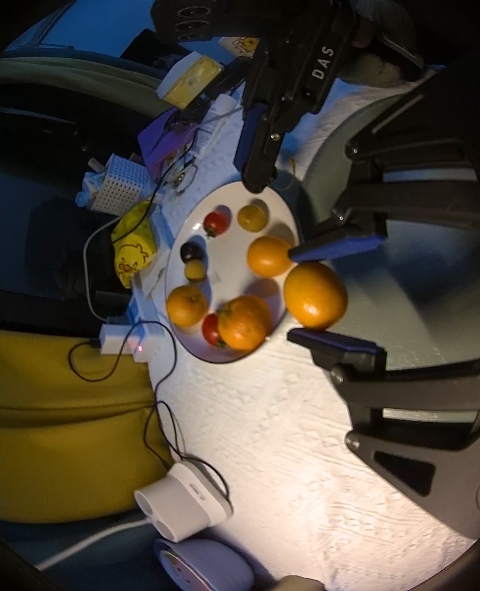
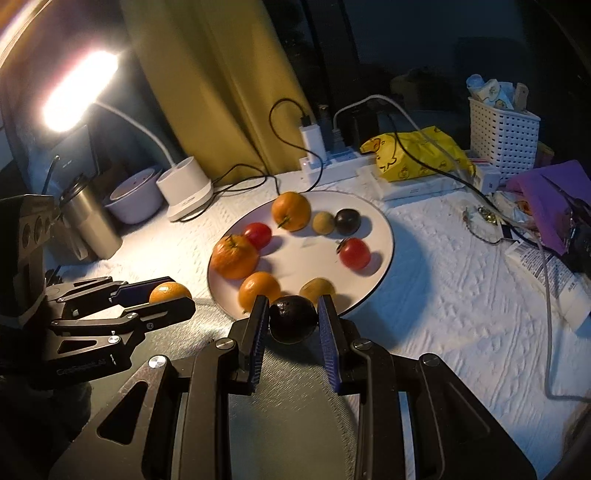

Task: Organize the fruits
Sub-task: 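Carry the small orange and dark tomato to the white bowl and release both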

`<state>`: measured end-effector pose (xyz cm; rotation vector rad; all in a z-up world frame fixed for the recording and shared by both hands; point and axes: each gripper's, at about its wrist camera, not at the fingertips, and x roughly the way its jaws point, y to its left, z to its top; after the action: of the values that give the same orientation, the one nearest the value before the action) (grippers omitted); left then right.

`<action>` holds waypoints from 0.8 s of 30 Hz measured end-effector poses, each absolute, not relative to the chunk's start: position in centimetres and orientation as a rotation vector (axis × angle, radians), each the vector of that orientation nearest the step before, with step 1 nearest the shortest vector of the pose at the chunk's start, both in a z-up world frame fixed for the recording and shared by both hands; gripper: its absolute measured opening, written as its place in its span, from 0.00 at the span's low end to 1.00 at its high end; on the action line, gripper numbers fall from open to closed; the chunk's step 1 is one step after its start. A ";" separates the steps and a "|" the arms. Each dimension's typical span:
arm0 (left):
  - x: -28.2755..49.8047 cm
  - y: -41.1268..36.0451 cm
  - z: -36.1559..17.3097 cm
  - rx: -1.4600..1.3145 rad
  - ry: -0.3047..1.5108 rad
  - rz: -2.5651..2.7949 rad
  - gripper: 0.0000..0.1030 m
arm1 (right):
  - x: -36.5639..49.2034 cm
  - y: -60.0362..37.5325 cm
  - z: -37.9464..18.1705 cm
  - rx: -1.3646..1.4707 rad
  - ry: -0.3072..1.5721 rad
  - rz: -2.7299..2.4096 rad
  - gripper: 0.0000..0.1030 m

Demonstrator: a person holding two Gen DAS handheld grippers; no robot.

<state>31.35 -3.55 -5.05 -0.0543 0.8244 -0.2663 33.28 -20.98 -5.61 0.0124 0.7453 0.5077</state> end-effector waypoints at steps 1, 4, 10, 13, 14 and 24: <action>31.6 -3.7 -4.9 -0.053 0.821 -0.267 0.37 | 33.4 -21.1 -5.6 0.015 0.744 0.506 0.28; 32.3 -3.9 -4.6 -0.056 0.810 -0.269 0.37 | 34.2 -21.5 -5.4 0.021 0.739 0.501 0.28; 33.8 -4.5 -4.3 -0.042 0.798 -0.276 0.37 | 35.6 -21.8 -5.4 0.035 0.734 0.494 0.28; 34.6 -4.9 -4.2 -0.038 0.795 -0.279 0.37 | 36.2 -21.6 -5.5 0.039 0.733 0.496 0.28; 34.9 -5.0 -4.3 -0.039 0.794 -0.280 0.37 | 36.4 -21.5 -5.5 0.039 0.732 0.497 0.28; 37.4 -5.7 -4.6 -0.039 0.794 -0.295 0.37 | 38.6 -20.6 -6.2 0.030 0.738 0.506 0.28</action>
<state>37.39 -5.67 -4.60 -0.0391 0.7937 -0.2955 38.62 -20.57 -6.18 0.0304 0.7382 0.5063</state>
